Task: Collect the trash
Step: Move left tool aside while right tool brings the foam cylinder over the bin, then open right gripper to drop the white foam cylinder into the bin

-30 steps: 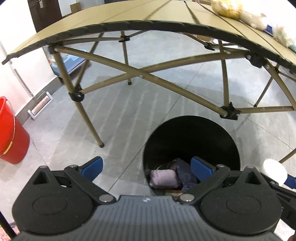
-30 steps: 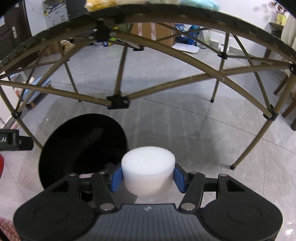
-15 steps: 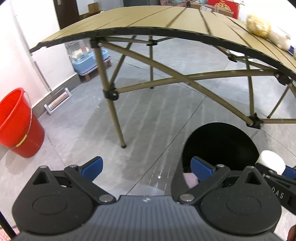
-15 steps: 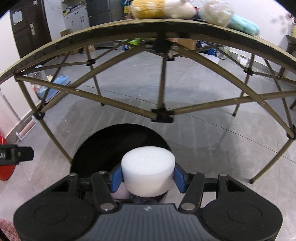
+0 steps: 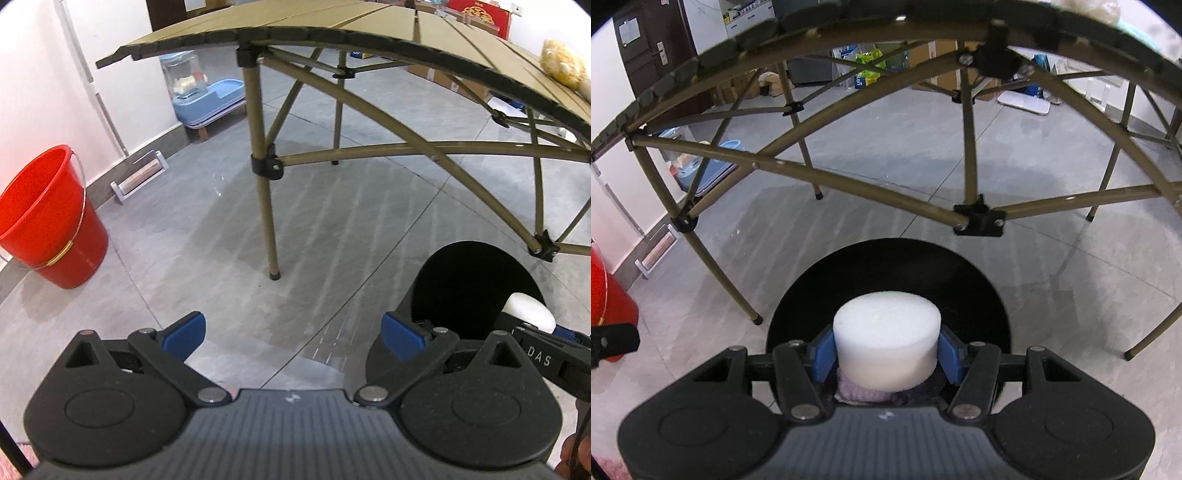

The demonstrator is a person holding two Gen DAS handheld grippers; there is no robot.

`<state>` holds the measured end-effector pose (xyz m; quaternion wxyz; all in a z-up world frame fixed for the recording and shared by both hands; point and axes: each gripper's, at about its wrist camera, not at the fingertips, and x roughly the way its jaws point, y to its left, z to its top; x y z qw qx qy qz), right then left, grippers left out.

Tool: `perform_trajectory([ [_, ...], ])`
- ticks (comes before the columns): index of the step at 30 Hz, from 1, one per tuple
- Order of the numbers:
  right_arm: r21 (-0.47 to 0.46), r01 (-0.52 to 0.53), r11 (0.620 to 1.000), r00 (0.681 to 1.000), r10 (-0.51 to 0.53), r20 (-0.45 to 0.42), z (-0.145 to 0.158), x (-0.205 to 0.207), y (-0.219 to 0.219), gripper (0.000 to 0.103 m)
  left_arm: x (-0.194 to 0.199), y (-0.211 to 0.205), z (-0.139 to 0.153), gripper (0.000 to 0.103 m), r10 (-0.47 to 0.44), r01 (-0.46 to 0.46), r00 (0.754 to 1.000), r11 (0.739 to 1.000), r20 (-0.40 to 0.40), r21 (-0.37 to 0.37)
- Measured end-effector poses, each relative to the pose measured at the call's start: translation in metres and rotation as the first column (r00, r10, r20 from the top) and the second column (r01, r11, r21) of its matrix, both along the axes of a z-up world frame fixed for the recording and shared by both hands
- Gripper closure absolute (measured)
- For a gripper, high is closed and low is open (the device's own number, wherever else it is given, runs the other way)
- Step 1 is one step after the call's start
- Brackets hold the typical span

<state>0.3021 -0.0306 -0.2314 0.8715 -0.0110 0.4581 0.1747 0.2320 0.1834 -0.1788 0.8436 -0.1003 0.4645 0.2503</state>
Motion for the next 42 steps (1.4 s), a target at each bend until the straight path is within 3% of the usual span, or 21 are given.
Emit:
perform_trajectory([
  [22, -0.027, -0.019, 0.999, 0.999, 0.018, -0.042, -0.015, 0.007, 0.012, 0.045, 0.0, 0.014, -0.014, 0.0, 0.033, -0.033, 0.999, 0.999, -0.028, -0.005],
  [23, -0.022, -0.021, 1.0, 0.999, 0.02, -0.043, -0.014, 0.007, 0.012, 0.041, 0.0, 0.015, -0.014, 0.0, 0.033, -0.033, 0.999, 0.999, -0.031, -0.007],
  [25, -0.006, -0.02, 1.0, 0.999, 0.02, -0.046, -0.013, 0.008, 0.011, 0.017, 0.001, 0.017, -0.015, 0.0, 0.039, -0.039, 0.999, 0.999, -0.037, -0.006],
  [27, -0.007, -0.017, 1.0, 0.999, 0.017, -0.041, -0.012, 0.008, 0.01, 0.005, 0.002, 0.018, -0.016, 0.0, 0.047, -0.047, 0.998, 0.999, -0.042, -0.006],
  [31, -0.015, -0.009, 1.0, 0.999, 0.009, -0.039, -0.012, 0.009, 0.009, 0.0, 0.002, 0.019, -0.017, 0.0, 0.047, -0.048, 0.998, 0.999, -0.043, -0.005],
  [42, -0.016, -0.017, 1.0, 0.999, 0.017, -0.041, -0.012, 0.009, 0.01, 0.0, 0.003, 0.018, -0.018, 0.0, 0.035, -0.035, 0.999, 0.999, -0.04, -0.019],
])
